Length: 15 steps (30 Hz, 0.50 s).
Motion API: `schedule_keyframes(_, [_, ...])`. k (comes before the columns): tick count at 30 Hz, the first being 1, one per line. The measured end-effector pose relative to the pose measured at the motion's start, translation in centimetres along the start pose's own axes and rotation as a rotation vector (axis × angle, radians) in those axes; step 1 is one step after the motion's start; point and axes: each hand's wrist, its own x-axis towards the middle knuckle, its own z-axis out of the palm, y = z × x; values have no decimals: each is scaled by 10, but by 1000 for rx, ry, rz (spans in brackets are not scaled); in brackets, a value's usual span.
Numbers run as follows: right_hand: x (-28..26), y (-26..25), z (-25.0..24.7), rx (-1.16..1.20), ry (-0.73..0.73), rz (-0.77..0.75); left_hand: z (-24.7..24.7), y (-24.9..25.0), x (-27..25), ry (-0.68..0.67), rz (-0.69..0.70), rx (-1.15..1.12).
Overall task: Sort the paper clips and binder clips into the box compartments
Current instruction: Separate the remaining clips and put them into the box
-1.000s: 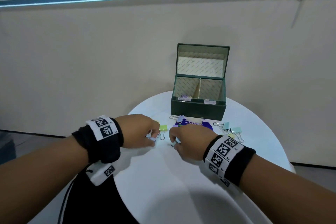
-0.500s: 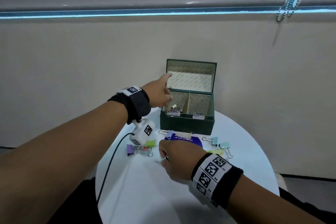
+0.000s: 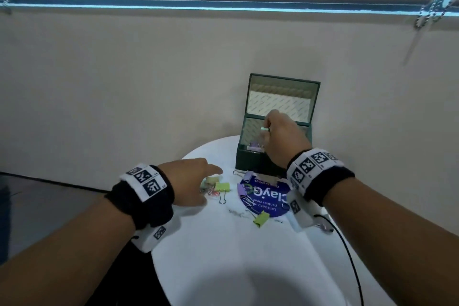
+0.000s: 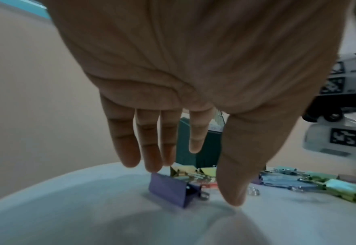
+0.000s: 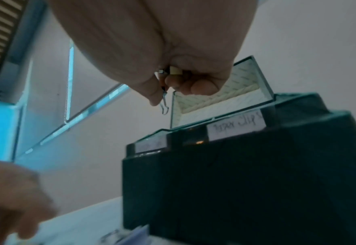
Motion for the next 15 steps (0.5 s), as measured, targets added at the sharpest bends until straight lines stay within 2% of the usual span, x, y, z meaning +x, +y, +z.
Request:
schedule_keyframes(2, [16,1,0,-86,-45,37,7,-3,-1,7,-31,-53])
schedule_keyframes(5, [18,-5,4,-375,-67,38,11,-6,-1,17,-50,-110])
schedule_keyframes(7, [4,-18,9,-392,-4,-88,12,-6,-2,29,-64,-127])
schedule_keyframes(8, [-4,-26,13,-360,-35,-181,12,-6,-2,40,-80,-128])
schedule_keyframes(10, [-22,-38,26,-321,-281,-306,12,-6,-2,69,-117,-125])
schedule_keyframes(12, [-36,-45,41,-361,-532,-328,11,-6,-3,75,-153,-147])
schedule_keyframes(13, [-39,-46,48,-386,-596,-317,11,-7,-3,77,-168,-156])
schedule_keyframes(15, [-43,-45,55,-406,-632,-304,9,-6,-6,86,-191,-169])
